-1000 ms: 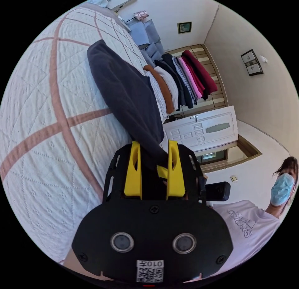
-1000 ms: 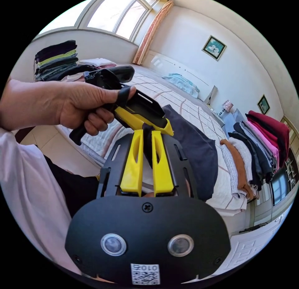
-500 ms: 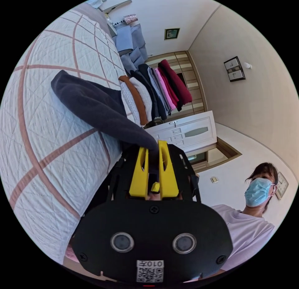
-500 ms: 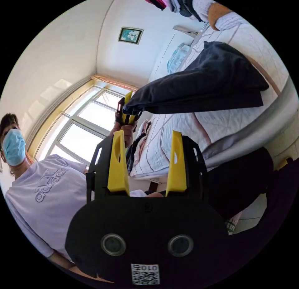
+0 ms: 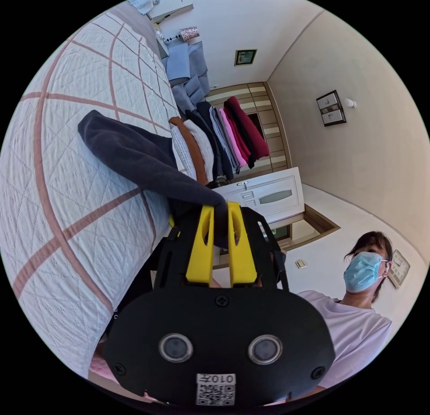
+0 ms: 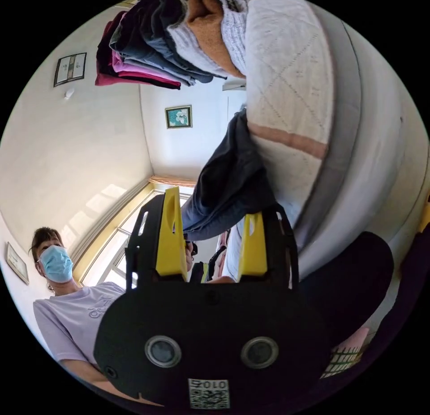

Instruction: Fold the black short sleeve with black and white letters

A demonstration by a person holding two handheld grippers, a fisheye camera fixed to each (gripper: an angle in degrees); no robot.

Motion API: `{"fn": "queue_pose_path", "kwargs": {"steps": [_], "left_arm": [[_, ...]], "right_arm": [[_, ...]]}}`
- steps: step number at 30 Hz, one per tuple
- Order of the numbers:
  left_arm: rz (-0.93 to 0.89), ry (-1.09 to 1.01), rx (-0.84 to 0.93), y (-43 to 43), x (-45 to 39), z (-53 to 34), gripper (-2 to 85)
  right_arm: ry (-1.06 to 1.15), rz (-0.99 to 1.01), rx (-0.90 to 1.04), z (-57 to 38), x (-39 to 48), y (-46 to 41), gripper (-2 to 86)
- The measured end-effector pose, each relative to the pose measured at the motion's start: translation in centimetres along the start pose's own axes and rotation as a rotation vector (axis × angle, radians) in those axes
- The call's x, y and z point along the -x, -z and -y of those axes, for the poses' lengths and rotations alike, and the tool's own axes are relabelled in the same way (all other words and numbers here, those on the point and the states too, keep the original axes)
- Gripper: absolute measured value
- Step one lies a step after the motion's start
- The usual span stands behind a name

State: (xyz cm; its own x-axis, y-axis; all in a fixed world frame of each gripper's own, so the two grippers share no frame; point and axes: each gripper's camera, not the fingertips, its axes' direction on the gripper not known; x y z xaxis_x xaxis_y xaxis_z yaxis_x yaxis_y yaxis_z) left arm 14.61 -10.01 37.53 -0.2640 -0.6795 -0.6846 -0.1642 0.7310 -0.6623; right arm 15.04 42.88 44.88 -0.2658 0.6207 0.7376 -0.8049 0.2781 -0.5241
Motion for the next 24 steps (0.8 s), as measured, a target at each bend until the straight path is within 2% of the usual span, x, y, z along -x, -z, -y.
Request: {"fn": "queue_pose_path", "kwargs": {"steps": [5,7,13,19,24], "left_arm": [[0.012,-0.008,-0.007,-0.7,0.5,0.3,6.2],[0.004,-0.005,-0.007,-1.2,0.8,0.4,6.0],[-0.003,-0.009,-0.028,-2.4,1.5,0.1,5.7],[0.057,-0.007,0.012,-3.7,2.9,-1.0,5.4],[0.067,-0.038,0.052,-3.9,2.8,0.2,5.3]], "right_arm": [[-0.020,-0.041,-0.071,1.7,-0.7,2.1,15.0],[0.010,-0.093,0.035,3.1,0.0,0.7,14.0],[-0.006,-0.159,0.070,6.0,0.8,0.9,7.3],[0.005,-0.307,0.197,6.5,2.8,0.5,5.7],[0.042,-0.314,0.272,8.0,6.9,-0.5,5.7]]}}
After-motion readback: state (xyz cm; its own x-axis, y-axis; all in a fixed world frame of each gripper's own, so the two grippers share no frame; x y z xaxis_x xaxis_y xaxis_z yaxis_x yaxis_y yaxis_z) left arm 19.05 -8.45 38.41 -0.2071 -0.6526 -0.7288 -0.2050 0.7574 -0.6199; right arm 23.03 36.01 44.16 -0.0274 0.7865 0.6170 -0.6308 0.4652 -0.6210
